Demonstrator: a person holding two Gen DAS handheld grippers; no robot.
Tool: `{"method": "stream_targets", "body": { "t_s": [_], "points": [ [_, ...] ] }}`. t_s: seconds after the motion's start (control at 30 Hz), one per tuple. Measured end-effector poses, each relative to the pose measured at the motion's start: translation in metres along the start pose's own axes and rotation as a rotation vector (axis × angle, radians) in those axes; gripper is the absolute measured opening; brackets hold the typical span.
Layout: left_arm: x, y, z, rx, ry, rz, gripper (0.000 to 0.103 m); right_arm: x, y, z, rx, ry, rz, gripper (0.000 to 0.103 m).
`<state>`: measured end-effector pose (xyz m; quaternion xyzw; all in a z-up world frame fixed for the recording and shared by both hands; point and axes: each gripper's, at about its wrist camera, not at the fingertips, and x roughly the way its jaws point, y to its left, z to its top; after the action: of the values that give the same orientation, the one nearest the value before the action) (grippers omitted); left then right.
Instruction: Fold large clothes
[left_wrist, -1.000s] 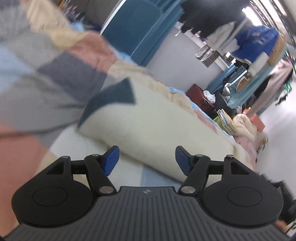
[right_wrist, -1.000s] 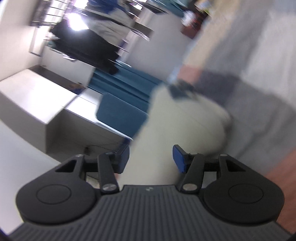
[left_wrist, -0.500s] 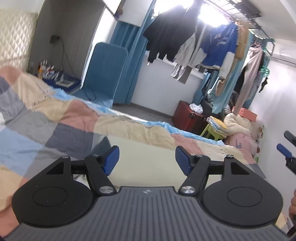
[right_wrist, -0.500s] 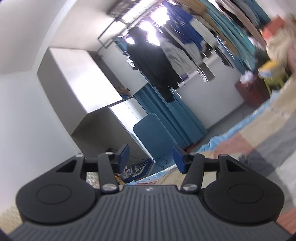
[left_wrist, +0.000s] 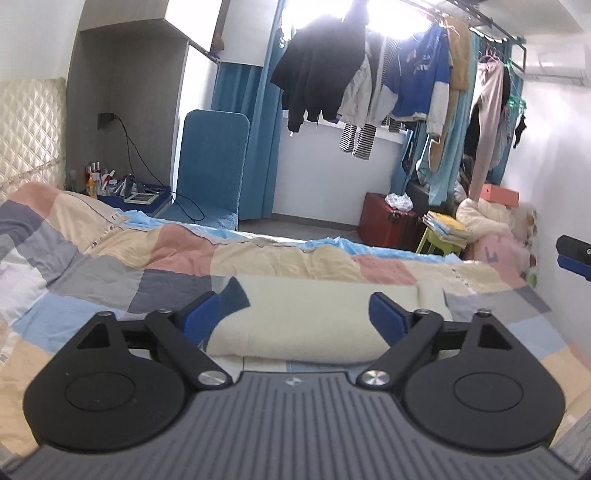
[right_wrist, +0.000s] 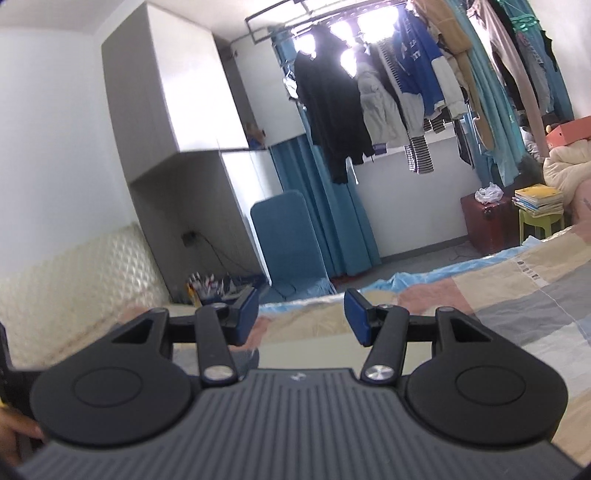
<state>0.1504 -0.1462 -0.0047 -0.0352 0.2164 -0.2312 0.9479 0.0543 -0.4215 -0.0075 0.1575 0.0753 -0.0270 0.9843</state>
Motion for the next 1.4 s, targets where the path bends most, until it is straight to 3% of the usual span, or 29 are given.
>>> {"method": "stream_targets", "body": {
  "t_s": [0.37, 0.53, 0.9, 1.0, 1.13, 1.2, 1.3, 1.4],
  "points": [
    [-0.014, 0.004, -0.047, 0.013, 0.028, 0.055, 0.099, -0.014, 0.024, -0.04, -0.104, 0.055, -0.062, 0.055],
    [-0.031, 0.003, -0.055, 0.054, 0.01, 0.101, 0.1, -0.022, 0.027, -0.052, -0.108, 0.053, -0.073, 0.055],
    [-0.05, -0.002, -0.065, 0.052, -0.002, 0.092, 0.102, -0.034, 0.032, -0.072, -0.141, 0.074, -0.118, 0.056],
    [-0.05, -0.001, -0.067, 0.046, 0.008, 0.087, 0.102, -0.037, 0.031, -0.078, -0.15, 0.081, -0.135, 0.064],
    [-0.049, -0.001, -0.069, 0.051, 0.017, 0.099, 0.102, -0.037, 0.032, -0.082, -0.155, 0.091, -0.159, 0.067],
    [-0.049, -0.002, -0.071, 0.059, 0.021, 0.095, 0.102, -0.038, 0.033, -0.083, -0.159, 0.09, -0.163, 0.088],
    [-0.049, -0.002, -0.071, 0.056, 0.02, 0.095, 0.102, -0.039, 0.036, -0.084, -0.179, 0.081, -0.178, 0.103],
    [-0.05, -0.001, -0.071, 0.045, 0.021, 0.099, 0.102, -0.039, 0.036, -0.083, -0.181, 0.08, -0.179, 0.103]
  ]
}}
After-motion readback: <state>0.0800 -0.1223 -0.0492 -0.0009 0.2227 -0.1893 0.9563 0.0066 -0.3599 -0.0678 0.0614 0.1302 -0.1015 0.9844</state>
